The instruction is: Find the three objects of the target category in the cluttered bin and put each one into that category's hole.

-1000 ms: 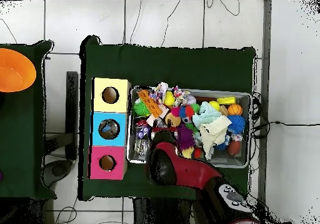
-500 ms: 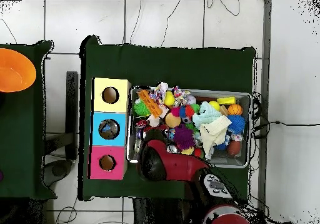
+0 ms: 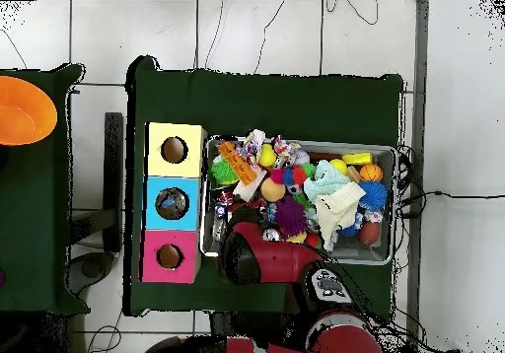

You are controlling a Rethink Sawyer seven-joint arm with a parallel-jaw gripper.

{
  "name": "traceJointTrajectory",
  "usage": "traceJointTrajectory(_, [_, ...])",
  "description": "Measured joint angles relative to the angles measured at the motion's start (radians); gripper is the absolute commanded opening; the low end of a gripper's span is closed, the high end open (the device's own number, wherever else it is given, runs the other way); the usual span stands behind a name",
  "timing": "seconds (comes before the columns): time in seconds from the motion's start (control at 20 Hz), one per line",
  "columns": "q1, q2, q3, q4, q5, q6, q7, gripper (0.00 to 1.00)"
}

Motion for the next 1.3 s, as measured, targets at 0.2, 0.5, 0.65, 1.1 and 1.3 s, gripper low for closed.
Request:
traceJointTrajectory(0.2, [-0.006, -0.005, -0.01, -0.001, -0.034, 0.005, 0.0, 1.0])
traceJointTrajectory(0.5, [-0.042, -0.021, -0.01, -0.001, -0.082, 0.038, 0.0, 1.0])
traceJointTrajectory(0.65, [-0.052, -0.026, -0.01, -0.002, -0.093, 0.05, 0.0, 1.0])
traceJointTrajectory(1.1, [-0.051, -0.009, -0.01, -0.007, -0.095, 0.05, 0.0, 1.0])
traceJointTrajectory(1.3, [-0.05, -0.009, -0.01, -0.009, -0.094, 0.05, 0.0, 1.0])
